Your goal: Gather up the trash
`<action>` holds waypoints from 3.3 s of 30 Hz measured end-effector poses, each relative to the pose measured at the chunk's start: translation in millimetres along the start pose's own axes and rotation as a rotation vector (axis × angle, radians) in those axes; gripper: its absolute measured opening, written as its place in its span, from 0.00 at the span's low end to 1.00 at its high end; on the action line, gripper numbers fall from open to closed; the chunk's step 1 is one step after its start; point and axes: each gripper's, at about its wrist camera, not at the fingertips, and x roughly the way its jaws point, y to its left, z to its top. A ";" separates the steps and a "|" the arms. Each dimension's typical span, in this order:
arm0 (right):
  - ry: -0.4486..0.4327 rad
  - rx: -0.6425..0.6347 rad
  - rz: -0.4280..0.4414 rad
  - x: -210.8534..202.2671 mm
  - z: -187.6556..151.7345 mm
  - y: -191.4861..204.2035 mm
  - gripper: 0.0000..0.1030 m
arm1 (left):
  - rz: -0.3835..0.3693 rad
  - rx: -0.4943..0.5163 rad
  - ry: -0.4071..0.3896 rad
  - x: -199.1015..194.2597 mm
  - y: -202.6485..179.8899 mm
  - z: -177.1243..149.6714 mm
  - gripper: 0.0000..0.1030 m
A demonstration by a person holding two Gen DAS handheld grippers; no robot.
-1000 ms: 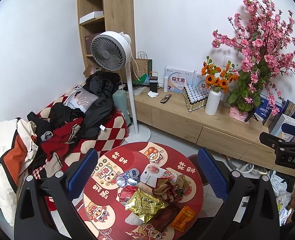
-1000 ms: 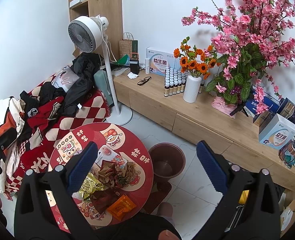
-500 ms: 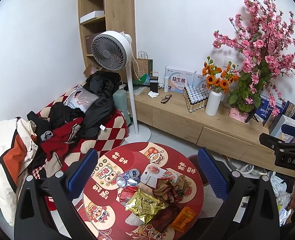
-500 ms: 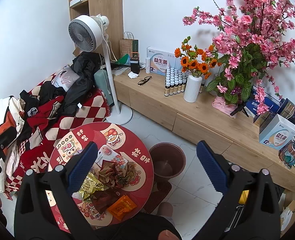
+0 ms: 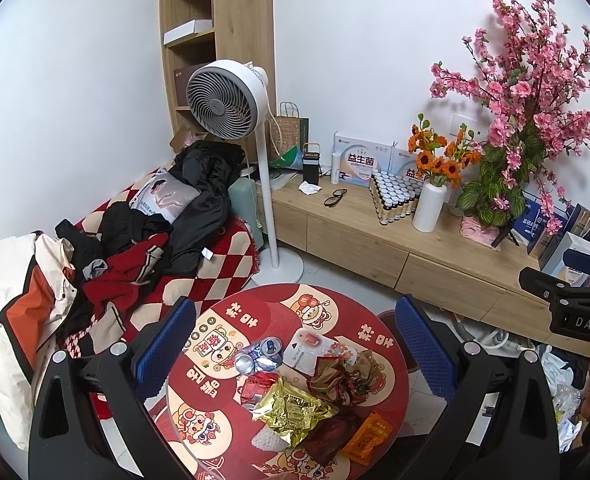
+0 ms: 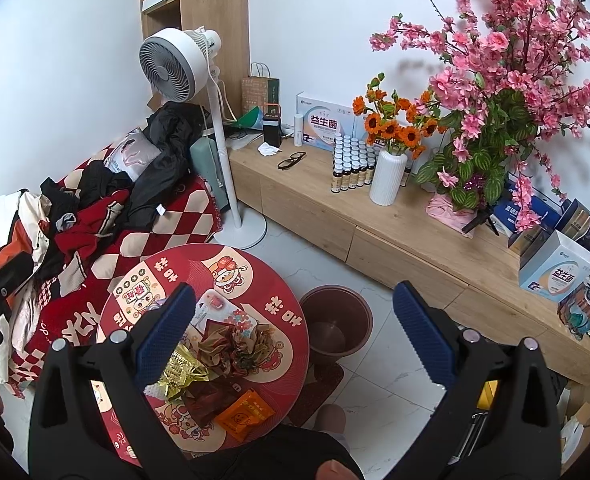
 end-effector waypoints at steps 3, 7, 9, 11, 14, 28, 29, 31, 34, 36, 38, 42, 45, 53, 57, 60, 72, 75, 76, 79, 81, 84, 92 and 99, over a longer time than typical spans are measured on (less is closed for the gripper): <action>0.001 0.000 -0.001 -0.1 0.5 -0.8 0.94 | 0.001 -0.001 0.001 0.3 0.5 -0.4 0.95; 0.015 0.002 0.001 3.1 0.0 -0.3 0.94 | 0.001 -0.020 0.016 6.5 1.7 -0.9 0.95; 0.026 0.007 0.002 5.5 1.3 -2.3 0.94 | 0.010 -0.036 0.024 8.6 3.5 -2.4 0.95; 0.035 0.011 0.004 9.5 1.9 -6.0 0.94 | 0.009 -0.050 0.037 12.4 5.6 -5.7 0.95; 0.055 0.006 0.024 21.7 -0.1 -9.1 0.94 | 0.023 -0.069 0.063 20.7 9.9 -13.2 0.95; 0.216 -0.110 0.155 132.5 -31.8 5.9 0.94 | 0.133 -0.264 0.245 77.1 65.9 -81.5 0.92; 0.227 -0.117 0.160 140.2 -34.3 7.7 0.94 | 0.131 -0.280 0.260 82.2 69.6 -87.5 0.89; 0.246 -0.126 0.183 156.5 -40.8 9.8 0.94 | 0.119 -0.316 0.287 92.9 76.9 -99.4 0.87; 0.265 -0.152 0.207 178.2 -48.5 15.2 0.94 | 0.110 -0.365 0.316 105.1 82.9 -115.9 0.87; 0.269 -0.190 0.215 190.9 -53.3 21.3 0.94 | 0.106 -0.397 0.327 112.3 86.4 -127.3 0.87; 0.286 -0.222 0.225 200.3 -57.8 25.9 0.94 | 0.113 -0.439 0.341 120.3 89.8 -139.9 0.87; 0.326 -0.274 0.245 218.0 -70.8 33.1 0.95 | 0.116 -0.469 0.347 131.4 87.0 -159.0 0.87; 0.342 -0.294 0.267 227.1 -85.3 36.7 0.95 | 0.111 -0.465 0.361 137.0 82.1 -172.2 0.87; 0.307 -0.323 0.258 245.3 -115.0 36.9 0.95 | 0.127 -0.427 0.425 155.4 67.6 -196.2 0.87; 0.388 -0.396 0.239 274.7 -124.8 47.3 0.94 | 0.133 -0.393 0.443 167.7 61.8 -201.1 0.87; 0.407 -0.422 0.252 302.5 -130.1 56.2 0.94 | 0.146 -0.369 0.448 176.0 57.9 -202.3 0.87; 0.564 -0.242 0.257 363.2 -162.0 80.7 0.94 | 0.143 -0.396 0.485 188.9 54.7 -224.7 0.84; 0.588 -0.224 0.217 373.6 -169.7 84.6 0.94 | 0.147 -0.409 0.494 188.9 57.9 -230.7 0.83; 0.599 -0.218 0.207 377.6 -172.0 85.4 0.94 | 0.149 -0.412 0.495 188.7 59.4 -231.2 0.82; 0.629 -0.197 0.195 388.3 -177.5 85.9 0.94 | 0.151 -0.421 0.496 189.1 63.2 -233.1 0.81; 0.650 -0.171 0.199 395.8 -179.8 84.1 0.94 | 0.149 -0.421 0.495 189.6 63.9 -233.3 0.80; 0.672 -0.136 0.200 402.1 -182.1 79.0 0.94 | 0.144 -0.413 0.495 191.3 63.4 -233.1 0.80; 0.682 -0.070 0.275 396.1 -180.3 73.1 0.65 | 0.106 -0.391 0.493 197.6 58.7 -235.0 0.77; 0.643 -0.030 0.290 380.3 -172.2 64.3 0.62 | 0.077 -0.452 0.511 206.5 63.7 -245.7 0.74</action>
